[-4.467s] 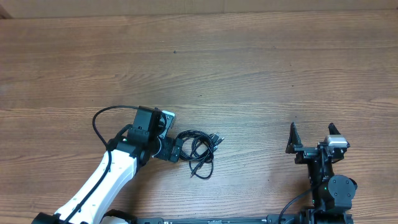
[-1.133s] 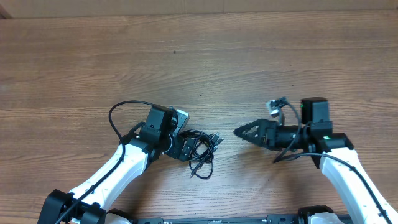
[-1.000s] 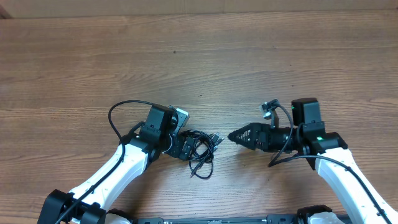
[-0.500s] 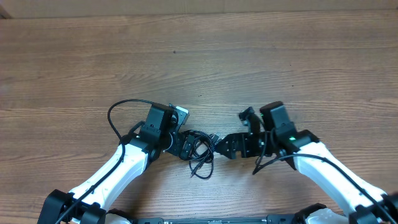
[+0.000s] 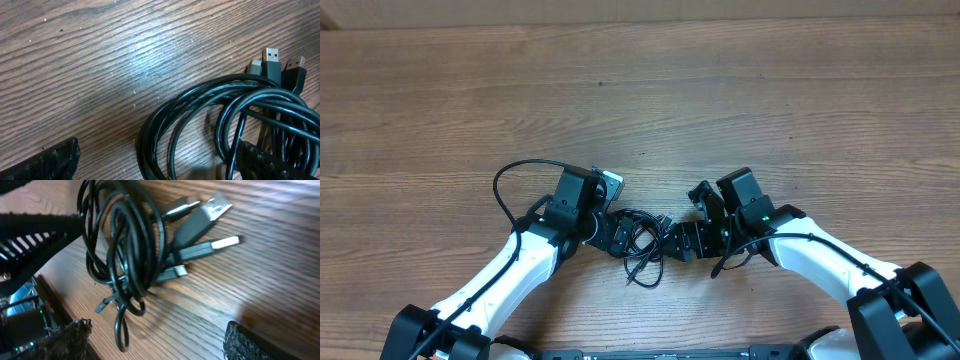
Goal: Untangle cables
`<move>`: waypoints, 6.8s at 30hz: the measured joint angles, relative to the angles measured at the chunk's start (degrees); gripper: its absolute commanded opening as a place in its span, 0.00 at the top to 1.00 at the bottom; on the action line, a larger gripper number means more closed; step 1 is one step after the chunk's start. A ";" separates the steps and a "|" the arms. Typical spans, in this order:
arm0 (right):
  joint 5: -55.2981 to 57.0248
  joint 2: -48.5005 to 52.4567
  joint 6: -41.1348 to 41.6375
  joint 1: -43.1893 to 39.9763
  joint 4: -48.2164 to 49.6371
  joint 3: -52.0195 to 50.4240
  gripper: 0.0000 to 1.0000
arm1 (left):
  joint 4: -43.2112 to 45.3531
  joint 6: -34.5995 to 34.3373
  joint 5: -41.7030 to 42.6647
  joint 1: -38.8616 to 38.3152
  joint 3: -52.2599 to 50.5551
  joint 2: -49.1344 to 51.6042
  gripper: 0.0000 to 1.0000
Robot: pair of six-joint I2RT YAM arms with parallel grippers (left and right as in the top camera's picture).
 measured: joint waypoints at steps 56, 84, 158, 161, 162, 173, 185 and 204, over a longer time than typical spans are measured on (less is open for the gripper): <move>3.19 6.95 2.69 5.62 12.52 0.13 0.51 | 2.34 -0.02 0.90 0.00 0.00 0.00 0.00; 4.07 3.06 1.16 0.61 6.62 0.74 0.96 | -1.90 1.62 16.81 0.00 4.35 0.00 0.00; 12.46 -26.80 -42.64 0.55 1.84 2.95 0.96 | -36.65 42.99 22.80 0.00 30.62 0.02 0.62; 12.50 -26.84 -42.75 0.55 1.86 2.95 0.96 | -37.03 43.74 23.43 0.02 30.62 0.02 0.89; 12.55 -26.91 -42.82 0.55 1.75 2.95 0.96 | -37.00 43.69 23.37 0.02 30.62 0.02 0.96; 14.14 -27.41 -43.52 0.59 1.68 2.95 0.96 | -36.96 43.80 24.61 0.35 30.62 0.02 0.96; 15.06 -27.61 -43.52 0.59 1.70 2.95 0.96 | -36.54 43.80 26.16 0.44 30.62 0.02 0.96; 16.59 -27.61 -42.21 0.44 0.79 2.99 0.24 | -35.47 42.23 27.96 0.37 30.62 0.39 0.96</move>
